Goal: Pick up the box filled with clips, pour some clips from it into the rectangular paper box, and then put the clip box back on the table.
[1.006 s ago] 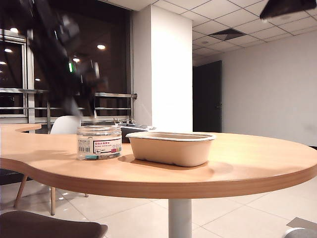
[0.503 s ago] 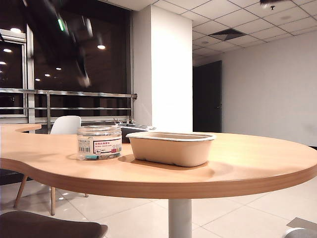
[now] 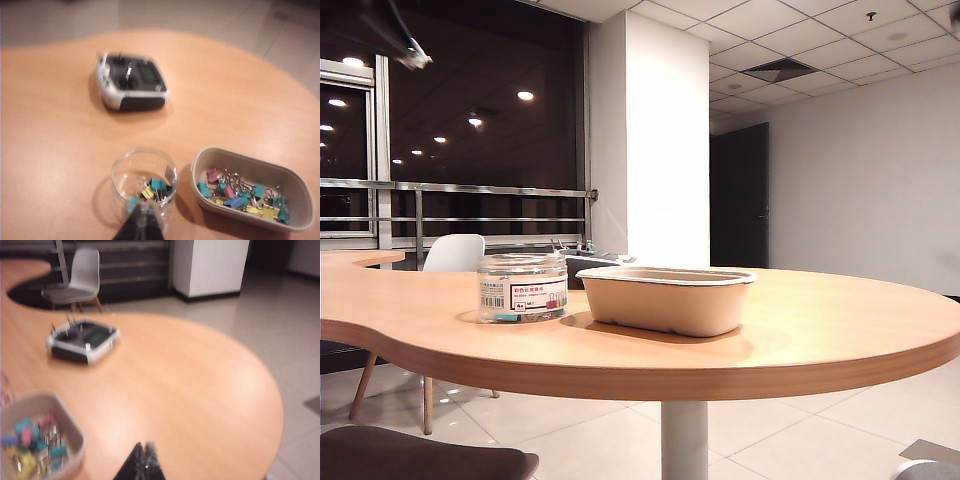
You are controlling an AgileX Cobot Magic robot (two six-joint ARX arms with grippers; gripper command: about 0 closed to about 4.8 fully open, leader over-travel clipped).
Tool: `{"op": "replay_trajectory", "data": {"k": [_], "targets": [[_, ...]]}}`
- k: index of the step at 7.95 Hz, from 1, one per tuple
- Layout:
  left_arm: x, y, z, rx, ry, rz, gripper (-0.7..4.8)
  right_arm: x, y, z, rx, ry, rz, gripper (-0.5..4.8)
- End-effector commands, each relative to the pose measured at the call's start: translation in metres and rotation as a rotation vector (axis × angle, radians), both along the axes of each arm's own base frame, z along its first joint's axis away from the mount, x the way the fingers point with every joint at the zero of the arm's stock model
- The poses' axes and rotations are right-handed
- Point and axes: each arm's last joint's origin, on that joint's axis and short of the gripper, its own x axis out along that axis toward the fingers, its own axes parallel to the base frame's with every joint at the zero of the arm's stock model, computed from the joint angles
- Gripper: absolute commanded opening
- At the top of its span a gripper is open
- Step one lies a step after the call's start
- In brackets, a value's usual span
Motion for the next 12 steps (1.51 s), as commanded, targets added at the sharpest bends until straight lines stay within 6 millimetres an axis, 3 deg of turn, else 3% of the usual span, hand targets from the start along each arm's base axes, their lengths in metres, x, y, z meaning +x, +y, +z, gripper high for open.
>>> {"op": "replay_trajectory", "data": {"k": [1, 4, 7, 9, 12], "targets": [[-0.077, 0.018, -0.081, -0.007, -0.134, -0.054, -0.06, -0.012, -0.003, -0.081, -0.041, 0.315, -0.042, 0.00], [-0.102, 0.033, -0.111, -0.060, -0.226, 0.077, -0.06, -0.017, -0.003, -0.091, -0.057, 0.425, -0.043, 0.00], [-0.104, 0.050, -0.133, -0.072, -0.267, 0.214, -0.06, -0.017, -0.003, -0.091, -0.057, 0.423, -0.043, 0.00], [-0.102, 0.057, -0.148, -0.029, -0.206, 0.329, -0.06, -0.017, -0.003, -0.091, -0.058, 0.425, -0.042, 0.00], [-0.102, 0.063, -0.153, 0.070, -0.169, 0.525, -0.06, -0.017, -0.003, -0.091, -0.058, 0.426, -0.042, 0.00]]}}
